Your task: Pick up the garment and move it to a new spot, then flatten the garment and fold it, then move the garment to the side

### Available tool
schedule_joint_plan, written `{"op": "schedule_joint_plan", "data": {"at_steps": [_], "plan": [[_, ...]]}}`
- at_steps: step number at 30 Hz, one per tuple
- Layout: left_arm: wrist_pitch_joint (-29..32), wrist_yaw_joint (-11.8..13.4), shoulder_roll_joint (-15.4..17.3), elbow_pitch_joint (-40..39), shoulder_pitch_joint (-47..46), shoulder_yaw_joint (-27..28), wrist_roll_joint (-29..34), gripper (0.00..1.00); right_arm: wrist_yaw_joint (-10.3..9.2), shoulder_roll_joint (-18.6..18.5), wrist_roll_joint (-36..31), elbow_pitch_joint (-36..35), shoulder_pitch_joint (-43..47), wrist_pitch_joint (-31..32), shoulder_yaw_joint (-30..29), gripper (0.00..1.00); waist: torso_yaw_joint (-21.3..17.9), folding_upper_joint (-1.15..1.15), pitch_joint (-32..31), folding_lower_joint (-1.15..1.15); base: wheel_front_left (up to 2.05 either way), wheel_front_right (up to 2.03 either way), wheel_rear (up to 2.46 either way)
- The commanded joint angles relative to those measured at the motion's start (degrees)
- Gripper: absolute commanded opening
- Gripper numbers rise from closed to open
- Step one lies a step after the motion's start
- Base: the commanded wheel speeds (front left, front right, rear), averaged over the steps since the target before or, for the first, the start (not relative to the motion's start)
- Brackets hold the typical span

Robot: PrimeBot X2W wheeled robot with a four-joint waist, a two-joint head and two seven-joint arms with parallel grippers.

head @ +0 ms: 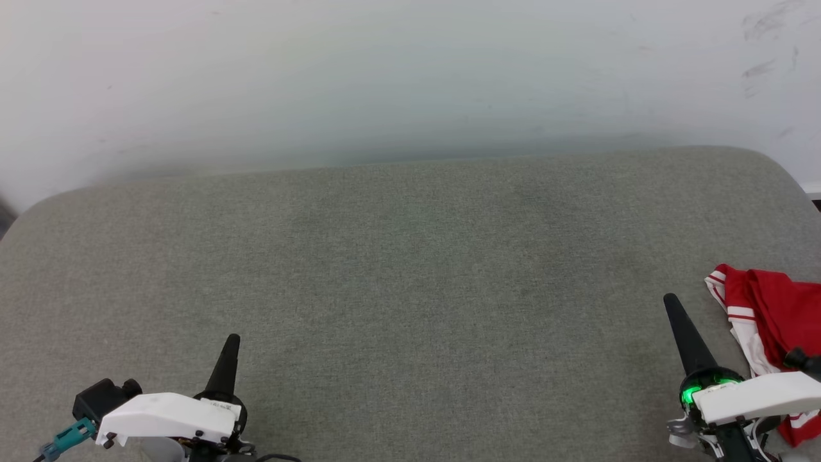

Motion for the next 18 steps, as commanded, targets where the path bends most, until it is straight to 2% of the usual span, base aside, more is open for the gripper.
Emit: {"op": "schedule_joint_plan", "data": {"at_steps": [1,18], "plan": [[0.4,-0.7,-0.2,0.0,-1.3,0.8,-1.5,0.0,0.01,-0.3,1.9,0.0,-1.3,0.0,-0.2,0.0,0.0,0.0,0.0,0.0,0.0,0.0,0.0],[2.4,-3.2,-2.0,1.5,-2.6,3.3,-8.4,0.0,0.01,-0.1,10.5,2.4,-2.4,0.3,-0.9,0.0,0.3,0.0,0.1,0.0,0.0,0.0,0.0]]}}
